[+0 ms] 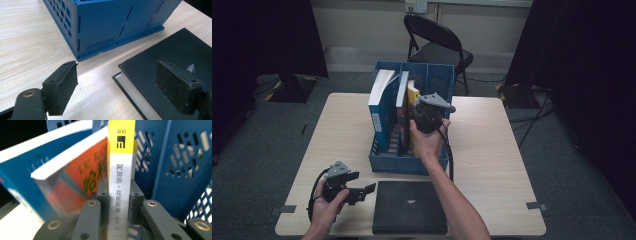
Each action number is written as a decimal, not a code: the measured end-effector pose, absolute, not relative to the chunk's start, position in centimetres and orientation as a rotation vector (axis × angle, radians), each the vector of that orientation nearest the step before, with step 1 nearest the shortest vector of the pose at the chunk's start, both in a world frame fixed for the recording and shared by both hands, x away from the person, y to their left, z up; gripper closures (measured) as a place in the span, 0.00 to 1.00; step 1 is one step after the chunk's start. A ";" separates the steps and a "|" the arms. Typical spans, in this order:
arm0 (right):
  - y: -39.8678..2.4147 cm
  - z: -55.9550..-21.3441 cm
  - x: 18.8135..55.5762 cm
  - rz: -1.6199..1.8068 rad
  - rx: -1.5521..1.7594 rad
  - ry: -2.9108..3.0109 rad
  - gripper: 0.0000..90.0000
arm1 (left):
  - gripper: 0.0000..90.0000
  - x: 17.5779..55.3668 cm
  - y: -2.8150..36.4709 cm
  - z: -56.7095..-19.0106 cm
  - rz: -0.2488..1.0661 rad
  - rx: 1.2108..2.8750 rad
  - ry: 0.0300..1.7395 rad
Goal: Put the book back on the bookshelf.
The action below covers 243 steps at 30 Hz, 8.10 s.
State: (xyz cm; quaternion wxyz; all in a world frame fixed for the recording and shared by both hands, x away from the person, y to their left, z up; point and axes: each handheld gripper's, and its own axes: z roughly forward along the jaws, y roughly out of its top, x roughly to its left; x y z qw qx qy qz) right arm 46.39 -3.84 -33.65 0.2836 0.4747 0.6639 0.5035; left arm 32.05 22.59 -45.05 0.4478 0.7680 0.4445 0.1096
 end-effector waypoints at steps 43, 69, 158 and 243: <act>-5.7 -40.3 41.7 1.352 1.038 2.218 0.63 | 0.20 32.0 22.5 -45.0 0.275 1.894 1.105; -5.1 -37.9 42.6 1.386 1.016 2.185 0.45 | 0.20 32.0 22.3 -45.0 0.275 1.897 1.106; -3.4 -37.3 45.7 1.211 1.308 1.800 0.84 | 0.21 31.9 22.5 -45.0 0.269 1.892 1.108; -4.0 -39.9 48.1 1.125 1.113 2.270 0.79 | 0.21 32.0 22.4 -45.0 0.269 1.891 1.109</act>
